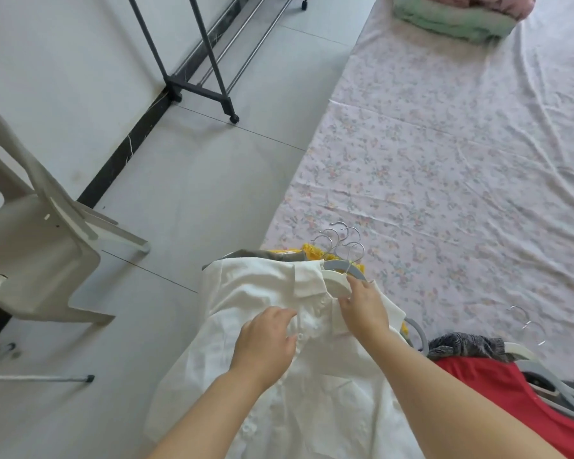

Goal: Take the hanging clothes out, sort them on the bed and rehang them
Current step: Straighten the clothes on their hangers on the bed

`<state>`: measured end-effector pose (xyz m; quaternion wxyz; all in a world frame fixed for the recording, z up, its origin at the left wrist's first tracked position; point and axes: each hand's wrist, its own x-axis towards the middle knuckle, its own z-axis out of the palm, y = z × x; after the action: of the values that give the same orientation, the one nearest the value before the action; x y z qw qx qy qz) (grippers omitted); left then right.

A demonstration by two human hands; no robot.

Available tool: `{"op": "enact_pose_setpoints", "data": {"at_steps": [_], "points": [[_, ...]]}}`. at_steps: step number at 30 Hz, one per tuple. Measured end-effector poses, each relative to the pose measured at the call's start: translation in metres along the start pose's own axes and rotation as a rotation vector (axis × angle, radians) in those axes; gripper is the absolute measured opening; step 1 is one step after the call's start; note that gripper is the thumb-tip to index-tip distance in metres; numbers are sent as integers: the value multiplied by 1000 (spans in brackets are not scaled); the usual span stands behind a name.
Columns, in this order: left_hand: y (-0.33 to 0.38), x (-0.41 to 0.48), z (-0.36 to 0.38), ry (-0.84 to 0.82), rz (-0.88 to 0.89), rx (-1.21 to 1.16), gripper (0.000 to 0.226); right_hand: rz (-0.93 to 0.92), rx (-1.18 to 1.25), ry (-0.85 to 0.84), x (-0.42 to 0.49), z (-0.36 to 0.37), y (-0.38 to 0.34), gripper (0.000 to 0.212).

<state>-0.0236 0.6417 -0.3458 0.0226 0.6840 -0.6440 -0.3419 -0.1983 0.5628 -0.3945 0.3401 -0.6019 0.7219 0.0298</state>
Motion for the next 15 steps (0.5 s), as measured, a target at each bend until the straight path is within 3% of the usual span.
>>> {"op": "enact_pose_setpoints", "data": {"at_steps": [6,10,15], "points": [[-4,6,15,-4,-16,-24,40,15,-15,57,21,14,10,33],[-1,5,14,6,-19,-15,40,91,154,69,19,12,12,32],[21,-1,-1,58,5,-4,42,49,343,135,-18,-6,4,6]]}}
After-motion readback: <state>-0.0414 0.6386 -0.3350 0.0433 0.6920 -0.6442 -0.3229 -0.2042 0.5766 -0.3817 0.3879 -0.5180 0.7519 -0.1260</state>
